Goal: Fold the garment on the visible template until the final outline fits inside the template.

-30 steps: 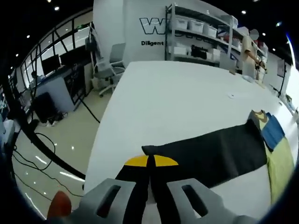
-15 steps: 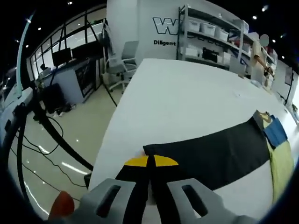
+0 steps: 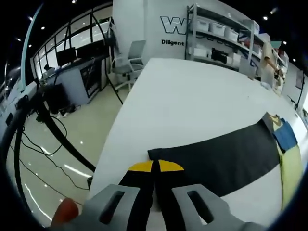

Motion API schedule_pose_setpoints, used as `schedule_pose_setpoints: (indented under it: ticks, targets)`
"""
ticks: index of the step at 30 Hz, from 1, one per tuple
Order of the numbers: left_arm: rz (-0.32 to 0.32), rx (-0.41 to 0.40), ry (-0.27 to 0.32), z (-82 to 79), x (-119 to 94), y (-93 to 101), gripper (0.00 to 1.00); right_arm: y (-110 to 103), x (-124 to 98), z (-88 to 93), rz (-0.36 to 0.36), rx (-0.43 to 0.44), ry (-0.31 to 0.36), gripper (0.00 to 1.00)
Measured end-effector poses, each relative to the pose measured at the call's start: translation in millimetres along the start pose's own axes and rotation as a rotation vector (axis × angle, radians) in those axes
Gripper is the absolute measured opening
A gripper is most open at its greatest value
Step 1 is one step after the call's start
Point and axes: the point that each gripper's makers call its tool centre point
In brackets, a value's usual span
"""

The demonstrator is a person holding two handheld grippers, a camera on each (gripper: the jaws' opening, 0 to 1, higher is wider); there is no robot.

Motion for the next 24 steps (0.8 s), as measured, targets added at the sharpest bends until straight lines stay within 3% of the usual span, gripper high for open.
schedule_pose_setpoints:
  ticks: [5, 11, 24]
  targets:
    - [-0.075, -0.063, 0.024, -4.4, -24.2, -46.3, 0.0, -0.3, -0.1, 0.2, -0.001, -0.005, -0.001, 0.82]
    - [-0.163, -0.113, -0.001, 12.2, -41.4, -78.3, 0.0, 2.3, 0.5, 2.2, 0.009, -0.007, -0.013, 0.82]
    - [-0.286, -0.22, 0.0, 54.4, -79.1, -94.5, 0.0, 0.9, 1.1, 3.1, 0.006, -0.012, -0.018, 0.82]
Point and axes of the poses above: the point that each gripper's makers call its tool centre point, and the gripper's own axes: x roughly forward along the fingers, y roughly to its right, z roughly out of its underside, and after that the axes turned 7 degrees about -y, right-handed
